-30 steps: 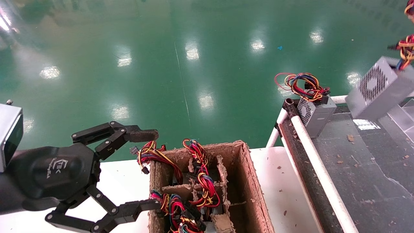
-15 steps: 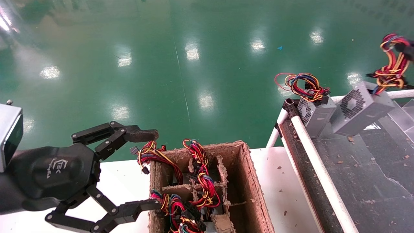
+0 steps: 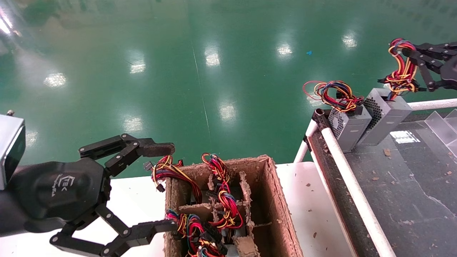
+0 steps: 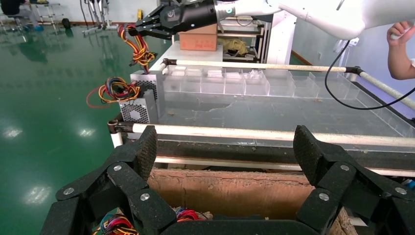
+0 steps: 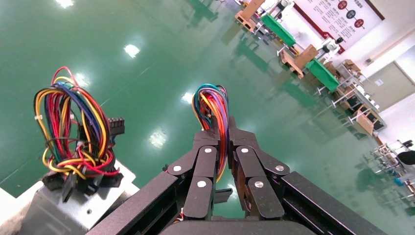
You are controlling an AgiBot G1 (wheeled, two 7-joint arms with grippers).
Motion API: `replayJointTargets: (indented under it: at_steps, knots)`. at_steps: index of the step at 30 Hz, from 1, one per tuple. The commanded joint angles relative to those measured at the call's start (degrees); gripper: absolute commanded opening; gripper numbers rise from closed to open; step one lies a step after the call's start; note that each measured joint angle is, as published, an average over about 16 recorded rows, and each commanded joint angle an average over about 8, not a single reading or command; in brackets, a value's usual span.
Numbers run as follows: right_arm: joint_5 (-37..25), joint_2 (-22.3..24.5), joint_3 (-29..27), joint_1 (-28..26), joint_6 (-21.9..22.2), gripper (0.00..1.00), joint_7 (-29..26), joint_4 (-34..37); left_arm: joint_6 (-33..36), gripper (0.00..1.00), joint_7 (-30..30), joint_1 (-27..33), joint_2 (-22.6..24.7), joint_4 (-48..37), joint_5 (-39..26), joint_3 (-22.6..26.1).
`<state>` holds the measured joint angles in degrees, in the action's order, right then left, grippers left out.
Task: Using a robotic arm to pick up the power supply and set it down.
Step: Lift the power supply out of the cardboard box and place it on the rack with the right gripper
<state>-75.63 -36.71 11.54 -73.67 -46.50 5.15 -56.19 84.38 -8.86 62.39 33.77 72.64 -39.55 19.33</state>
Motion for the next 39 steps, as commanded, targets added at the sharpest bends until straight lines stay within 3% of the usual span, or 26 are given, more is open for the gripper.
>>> replayJointTargets:
  at_steps: [1,24,25,33,39]
  knots:
    - [-0.5,-0.9,0.6,-0.9,0.0,0.00,0.0,0.9,0.0,1.00,0.0,0.0,0.0,0.0,0.0,0.0]
    - [-2.6,-5.1,3.2,-2.2,-0.1,0.00,-0.3,3.0,0.0,1.00,0.0,0.0,0.0,0.0,0.0,0.0]
    - [-2.7,-5.1,3.3,-2.2,-0.1,0.03,-0.4,3.0,0.0,1.00,0.0,0.0,0.0,0.0,0.0,0.0]
    - [-2.7,-5.1,3.4,-1.9,-0.1,1.00,-1.0,2.7,0.0,1.00,0.0,0.0,0.0,0.0,0.0,0.0]
    - [-2.7,-4.9,3.4,-1.6,0.0,1.00,-1.2,2.5,0.0,1.00,0.0,0.0,0.0,0.0,0.0,0.0]
